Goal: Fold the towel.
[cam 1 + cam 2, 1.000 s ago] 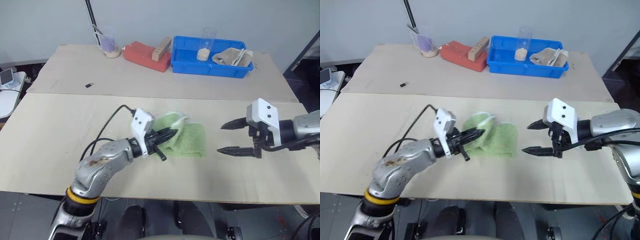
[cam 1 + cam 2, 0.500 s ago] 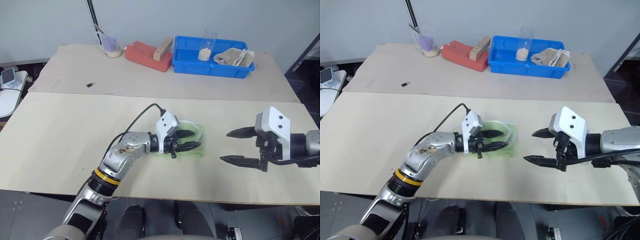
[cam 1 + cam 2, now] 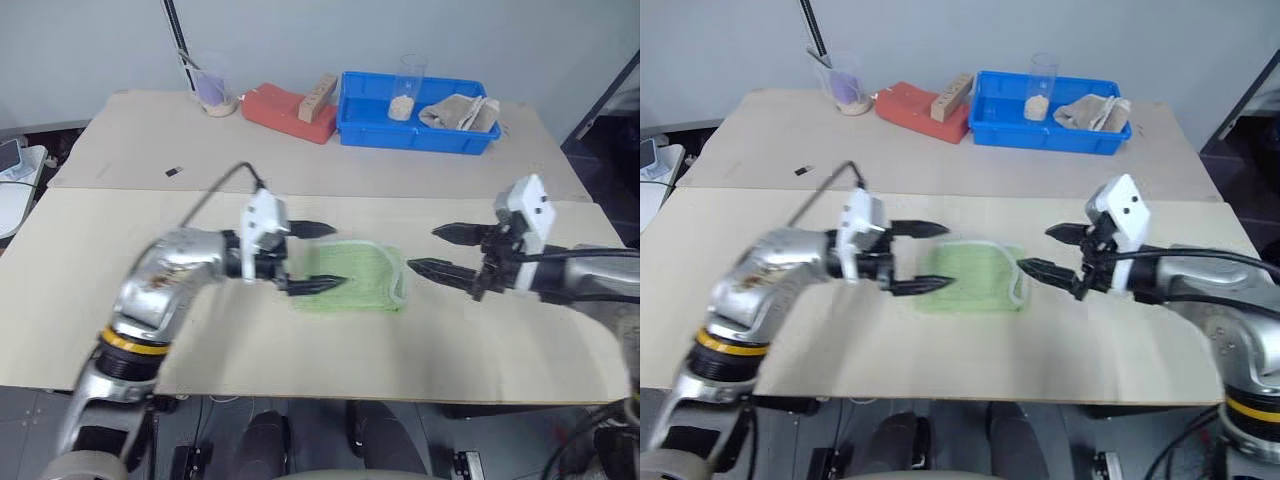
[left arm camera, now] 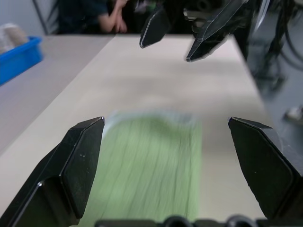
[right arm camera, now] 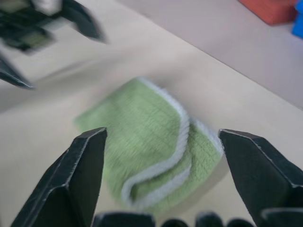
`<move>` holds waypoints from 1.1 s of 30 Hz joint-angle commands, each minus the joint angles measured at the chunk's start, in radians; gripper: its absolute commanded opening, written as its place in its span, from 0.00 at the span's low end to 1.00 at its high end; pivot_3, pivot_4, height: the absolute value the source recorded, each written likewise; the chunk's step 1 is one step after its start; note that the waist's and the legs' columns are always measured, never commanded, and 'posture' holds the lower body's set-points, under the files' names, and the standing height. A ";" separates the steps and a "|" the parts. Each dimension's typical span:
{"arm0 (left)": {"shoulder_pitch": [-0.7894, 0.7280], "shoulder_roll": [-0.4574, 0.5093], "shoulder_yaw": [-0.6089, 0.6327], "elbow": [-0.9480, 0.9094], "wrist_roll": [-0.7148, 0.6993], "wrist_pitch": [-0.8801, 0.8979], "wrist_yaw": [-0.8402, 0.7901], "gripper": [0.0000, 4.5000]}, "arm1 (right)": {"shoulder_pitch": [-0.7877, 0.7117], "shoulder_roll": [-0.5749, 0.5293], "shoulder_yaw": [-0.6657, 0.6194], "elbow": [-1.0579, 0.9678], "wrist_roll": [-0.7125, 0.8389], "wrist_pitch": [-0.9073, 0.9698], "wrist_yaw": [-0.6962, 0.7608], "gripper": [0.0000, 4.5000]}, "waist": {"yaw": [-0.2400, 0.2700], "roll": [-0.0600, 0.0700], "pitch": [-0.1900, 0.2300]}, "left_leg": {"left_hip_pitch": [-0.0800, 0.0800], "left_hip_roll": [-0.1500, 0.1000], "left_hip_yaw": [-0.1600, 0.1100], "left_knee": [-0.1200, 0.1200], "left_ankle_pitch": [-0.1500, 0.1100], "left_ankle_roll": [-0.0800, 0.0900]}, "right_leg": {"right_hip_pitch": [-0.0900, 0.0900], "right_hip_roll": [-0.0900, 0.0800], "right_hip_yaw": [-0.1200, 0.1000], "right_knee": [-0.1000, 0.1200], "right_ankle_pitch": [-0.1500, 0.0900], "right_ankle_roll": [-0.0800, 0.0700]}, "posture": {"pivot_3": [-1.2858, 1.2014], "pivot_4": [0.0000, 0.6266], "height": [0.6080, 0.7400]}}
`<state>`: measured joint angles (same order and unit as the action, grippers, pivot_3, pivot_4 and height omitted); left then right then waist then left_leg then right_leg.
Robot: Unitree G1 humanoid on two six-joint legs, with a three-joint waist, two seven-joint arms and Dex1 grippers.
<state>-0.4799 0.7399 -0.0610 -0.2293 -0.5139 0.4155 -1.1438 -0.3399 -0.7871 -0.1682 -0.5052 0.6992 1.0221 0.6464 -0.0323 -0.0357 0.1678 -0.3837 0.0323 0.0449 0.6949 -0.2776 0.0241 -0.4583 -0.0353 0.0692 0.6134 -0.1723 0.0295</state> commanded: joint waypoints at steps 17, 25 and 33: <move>0.201 0.165 0.240 -0.208 -0.140 0.003 -0.067 1.00 | -0.149 0.216 0.201 0.433 -0.236 -0.101 -0.079 0.96 | 0.013 0.000 0.000 | 0.000 -0.002 0.002 0.001 0.000 0.000 | 0.000 -0.003 -0.001 -0.001 0.000 0.001 | 0.52 0.24 0.80; 0.197 0.141 0.247 -0.196 -0.130 -0.012 -0.029 1.00 | -0.188 0.233 0.191 0.476 -0.235 -0.100 -0.030 0.41 | 0.011 0.000 0.000 | 0.000 0.000 0.001 0.001 0.000 0.000 | 0.000 -0.001 -0.001 0.000 0.000 0.000 | 0.52 0.24 0.80; 0.185 0.150 0.296 -0.166 -0.150 0.016 0.009 1.00 | -0.270 0.204 0.108 0.628 -0.312 -0.284 -0.052 0.02 | 0.009 0.000 0.000 | 0.000 0.000 0.002 0.001 0.000 0.000 | 0.000 -0.001 -0.001 0.000 0.000 0.000 | 0.52 0.24 0.80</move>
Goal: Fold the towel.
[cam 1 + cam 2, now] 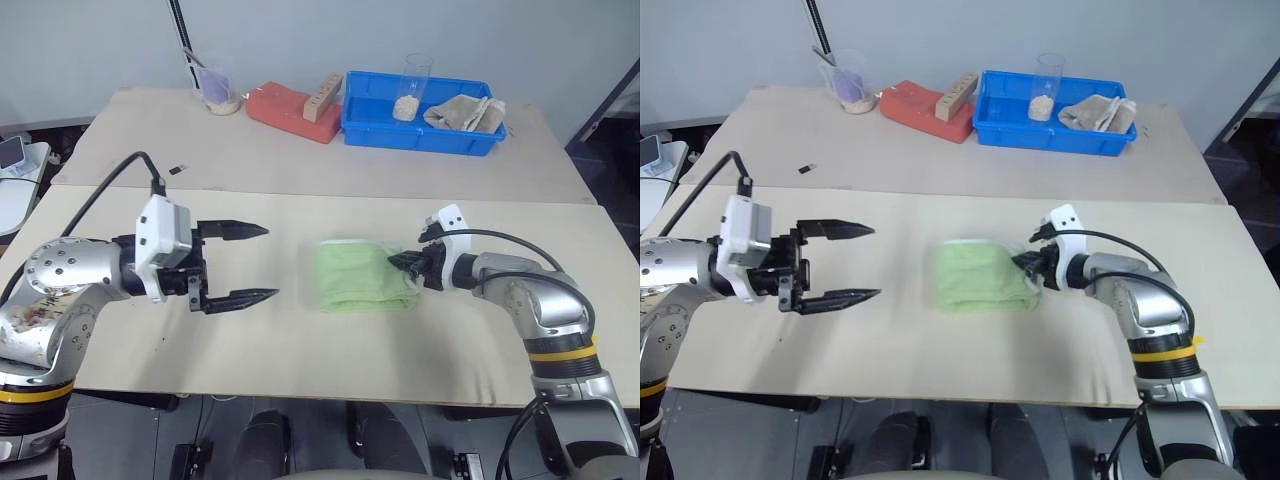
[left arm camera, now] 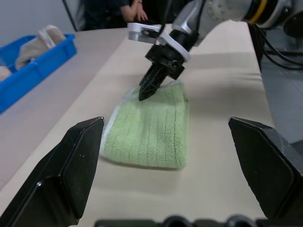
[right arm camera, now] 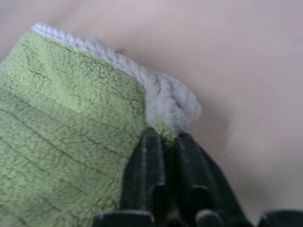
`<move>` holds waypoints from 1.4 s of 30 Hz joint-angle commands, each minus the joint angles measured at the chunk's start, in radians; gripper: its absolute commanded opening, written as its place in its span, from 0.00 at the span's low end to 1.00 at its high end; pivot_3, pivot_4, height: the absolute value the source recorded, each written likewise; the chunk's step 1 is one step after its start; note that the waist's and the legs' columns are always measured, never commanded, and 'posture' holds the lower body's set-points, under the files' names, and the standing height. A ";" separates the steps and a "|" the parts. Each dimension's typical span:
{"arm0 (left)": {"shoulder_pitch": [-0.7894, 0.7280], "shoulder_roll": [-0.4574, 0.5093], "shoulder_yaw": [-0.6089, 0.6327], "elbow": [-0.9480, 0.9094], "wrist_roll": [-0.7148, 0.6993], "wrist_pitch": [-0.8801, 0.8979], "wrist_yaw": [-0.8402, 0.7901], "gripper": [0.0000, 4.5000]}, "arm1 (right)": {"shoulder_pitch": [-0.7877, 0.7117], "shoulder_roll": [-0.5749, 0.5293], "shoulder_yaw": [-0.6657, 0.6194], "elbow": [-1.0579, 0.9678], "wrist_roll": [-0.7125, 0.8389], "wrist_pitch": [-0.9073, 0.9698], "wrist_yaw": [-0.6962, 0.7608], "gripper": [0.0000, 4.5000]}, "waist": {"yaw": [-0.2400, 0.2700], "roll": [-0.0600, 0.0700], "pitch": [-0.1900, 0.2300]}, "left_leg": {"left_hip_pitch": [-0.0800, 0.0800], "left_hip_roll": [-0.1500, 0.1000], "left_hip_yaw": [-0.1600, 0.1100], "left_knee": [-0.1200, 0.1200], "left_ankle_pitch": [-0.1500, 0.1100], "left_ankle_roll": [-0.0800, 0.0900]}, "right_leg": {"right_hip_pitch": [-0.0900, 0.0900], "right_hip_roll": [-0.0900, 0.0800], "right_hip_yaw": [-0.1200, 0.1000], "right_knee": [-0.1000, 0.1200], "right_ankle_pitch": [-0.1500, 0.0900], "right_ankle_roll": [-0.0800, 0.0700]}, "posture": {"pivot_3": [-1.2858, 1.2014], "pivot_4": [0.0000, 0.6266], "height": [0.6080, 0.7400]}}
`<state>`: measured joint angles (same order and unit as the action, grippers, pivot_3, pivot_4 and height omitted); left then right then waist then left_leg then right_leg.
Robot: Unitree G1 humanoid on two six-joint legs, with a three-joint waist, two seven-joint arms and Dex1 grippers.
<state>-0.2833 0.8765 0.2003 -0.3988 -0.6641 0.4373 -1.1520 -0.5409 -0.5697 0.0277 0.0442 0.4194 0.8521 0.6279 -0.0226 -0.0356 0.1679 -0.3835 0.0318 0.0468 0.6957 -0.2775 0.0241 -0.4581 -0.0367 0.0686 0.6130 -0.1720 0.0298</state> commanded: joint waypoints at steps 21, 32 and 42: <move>-0.019 -0.002 0.029 0.094 0.095 -0.022 0.117 1.00 | -0.329 -0.019 -0.208 0.525 -0.152 -0.312 -0.112 0.88 | -0.026 0.000 0.000 | -0.001 -0.001 -0.001 -0.001 0.000 0.000 | 0.000 -0.001 0.000 0.000 0.005 -0.007 | 0.52 0.24 0.80; 0.361 0.071 0.284 0.063 0.278 -0.060 0.208 1.00 | 0.061 -0.351 -0.153 -0.054 -0.064 -0.436 0.442 0.99 | -0.017 0.003 0.001 | 0.000 0.001 0.000 -0.003 -0.001 0.000 | -0.001 -0.003 -0.001 -0.002 0.000 0.000 | 0.52 0.24 0.80; 0.472 0.047 0.387 0.074 0.236 -0.041 0.188 1.00 | 0.223 -0.393 -0.189 -0.156 -0.034 -0.443 0.488 0.99 | -0.018 0.003 0.001 | 0.008 0.001 0.006 -0.001 0.000 -0.001 | 0.002 -0.006 -0.001 0.002 -0.004 -0.005 | 0.52 0.24 0.80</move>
